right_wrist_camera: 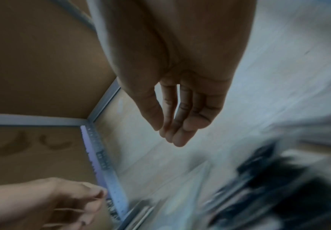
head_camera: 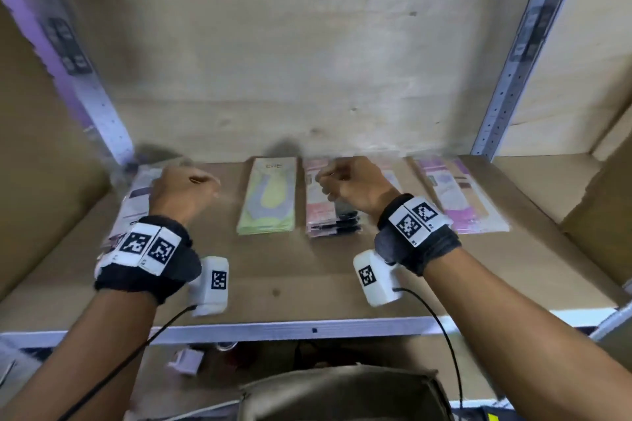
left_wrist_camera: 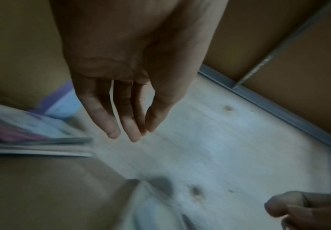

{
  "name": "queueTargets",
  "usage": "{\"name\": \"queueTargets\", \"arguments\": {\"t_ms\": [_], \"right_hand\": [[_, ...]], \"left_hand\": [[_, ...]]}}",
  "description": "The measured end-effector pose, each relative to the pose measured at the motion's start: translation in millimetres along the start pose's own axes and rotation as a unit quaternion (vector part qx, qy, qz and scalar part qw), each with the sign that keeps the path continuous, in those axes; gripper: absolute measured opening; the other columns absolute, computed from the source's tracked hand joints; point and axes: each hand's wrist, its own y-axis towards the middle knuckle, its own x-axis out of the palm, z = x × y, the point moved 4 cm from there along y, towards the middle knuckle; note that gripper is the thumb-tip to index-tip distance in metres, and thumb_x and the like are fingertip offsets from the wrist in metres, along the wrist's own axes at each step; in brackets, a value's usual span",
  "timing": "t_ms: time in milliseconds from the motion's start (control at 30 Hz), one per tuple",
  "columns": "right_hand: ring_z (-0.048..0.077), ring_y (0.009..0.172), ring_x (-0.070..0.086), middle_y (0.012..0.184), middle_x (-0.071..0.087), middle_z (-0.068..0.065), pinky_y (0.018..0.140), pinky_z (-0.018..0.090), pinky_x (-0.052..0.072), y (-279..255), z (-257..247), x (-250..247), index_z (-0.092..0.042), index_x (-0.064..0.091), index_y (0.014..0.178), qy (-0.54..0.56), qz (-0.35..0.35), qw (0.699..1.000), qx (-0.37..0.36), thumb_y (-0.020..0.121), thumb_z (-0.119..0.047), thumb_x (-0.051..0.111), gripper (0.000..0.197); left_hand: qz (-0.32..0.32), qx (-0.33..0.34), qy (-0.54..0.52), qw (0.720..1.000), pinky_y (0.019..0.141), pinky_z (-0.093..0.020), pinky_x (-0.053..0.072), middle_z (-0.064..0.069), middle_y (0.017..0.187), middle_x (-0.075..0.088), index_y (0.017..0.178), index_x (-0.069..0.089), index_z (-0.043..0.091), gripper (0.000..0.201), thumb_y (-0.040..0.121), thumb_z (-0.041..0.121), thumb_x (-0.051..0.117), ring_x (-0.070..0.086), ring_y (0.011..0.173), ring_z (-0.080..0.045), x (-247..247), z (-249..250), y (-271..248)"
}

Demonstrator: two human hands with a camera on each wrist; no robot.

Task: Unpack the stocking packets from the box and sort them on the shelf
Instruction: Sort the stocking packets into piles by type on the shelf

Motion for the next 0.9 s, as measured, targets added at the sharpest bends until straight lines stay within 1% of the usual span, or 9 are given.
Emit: {"name": "queueTargets", "arguments": {"t_ms": [100,300,367,533,600,700,767,833,900], "right_hand": [[0.014,0.059,0.063,0.071,0.067,0.005,0.058,0.023,0.051,23.5,-29.3,55.2,-0.009,0.068,0.085,0.033,-0.059,0.998,-0.007,0.089,-0.003,0.064,0.008],[0.028,0.07,0.067,0.075,0.065,0.013,0.064,0.031,0.061,60.5,-72.8,161.2,-0.007,0.059,0.08,0.06,-0.186,0.98,0.03,0.091,0.005,0.055,0.016],[0.027,0.065,0.061,0.073,0.06,0.014,0.059,0.03,0.059,67.0,-83.5,190.4,-0.001,0.056,0.084,0.082,-0.213,0.972,0.046,0.092,0.008,0.049,0.014],[0.035,0.081,0.068,0.085,0.063,0.017,0.084,0.049,0.059,76.5,-95.7,242.8,-0.003,0.062,0.088,0.041,-0.234,0.97,0.049,0.091,-0.006,0.061,0.004],[0.038,0.084,0.067,0.085,0.061,0.018,0.088,0.053,0.056,79.2,-94.3,253.2,-0.005,0.059,0.092,0.019,-0.23,0.972,0.051,0.09,-0.009,0.065,0.007],[0.024,0.05,0.055,0.067,0.055,0.014,0.058,0.039,0.057,79.1,-84.0,256.1,-0.009,0.052,0.097,0.065,-0.215,0.97,0.089,0.086,0.005,0.065,0.021],[0.016,0.039,0.049,0.062,0.054,0.013,0.042,0.026,0.045,74.4,-78.6,249.4,-0.013,0.051,0.088,0.061,-0.212,0.972,0.086,0.083,0.012,0.062,0.027],[0.014,0.04,0.047,0.062,0.056,0.012,0.041,0.024,0.039,67.5,-75.5,240.1,-0.007,0.058,0.091,0.059,-0.224,0.97,0.07,0.082,0.012,0.059,0.021],[0.016,0.046,0.043,0.062,0.054,0.011,0.047,0.028,0.033,61.8,-72.9,225.4,-0.006,0.06,0.108,0.098,-0.214,0.97,0.067,0.083,0.012,0.057,0.031]], "left_hand": [[0.062,0.011,0.091,0.994,0.091,-0.033,0.049,-0.012,0.114,0.072,0.099,0.076,0.015,0.025,0.09,0.035,0.063,0.065,0.107,-0.034,-34.8,-26.1,6.7],[0.005,-0.034,0.095,0.995,0.103,-0.041,0.047,-0.021,0.128,0.065,0.121,0.067,0.0,0.031,0.093,0.009,0.058,0.06,0.116,-0.038,-77.4,-82.6,29.6],[-0.021,-0.044,0.107,0.993,0.097,-0.037,0.045,-0.023,0.128,0.063,0.121,0.065,-0.003,0.031,0.094,0.01,0.057,0.059,0.115,-0.038,-79.6,-90.7,31.1],[-0.051,-0.039,0.14,0.988,0.059,-0.027,0.034,-0.015,0.093,0.065,0.105,0.066,-0.002,0.023,0.094,0.017,0.061,0.058,0.084,-0.029,-77.7,-95.0,34.0],[-0.047,-0.034,0.131,0.99,0.059,-0.026,0.038,-0.017,0.091,0.067,0.106,0.065,-0.001,0.022,0.093,0.015,0.062,0.055,0.077,-0.025,-78.6,-96.4,36.0],[-0.044,-0.051,0.081,0.994,0.082,-0.044,0.053,-0.02,0.099,0.066,0.11,0.064,0.003,0.02,0.092,0.004,0.056,0.058,0.084,-0.026,-82.1,-104.4,37.2],[-0.062,-0.079,0.066,0.993,0.091,-0.047,0.056,-0.017,0.094,0.062,0.091,0.063,0.01,0.017,0.092,-0.003,0.052,0.059,0.087,-0.027,-83.3,-111.2,33.4],[-0.096,-0.092,0.053,0.99,0.078,-0.034,0.058,-0.015,0.09,0.061,0.094,0.062,0.009,0.024,0.091,-0.011,0.051,0.059,0.084,-0.027,-80.9,-115.7,27.6],[-0.13,-0.098,0.007,0.987,0.053,-0.022,0.053,-0.019,0.09,0.06,0.123,0.056,-0.003,0.038,0.091,-0.02,0.047,0.057,0.07,-0.028,-79.3,-112.5,19.0]]}}
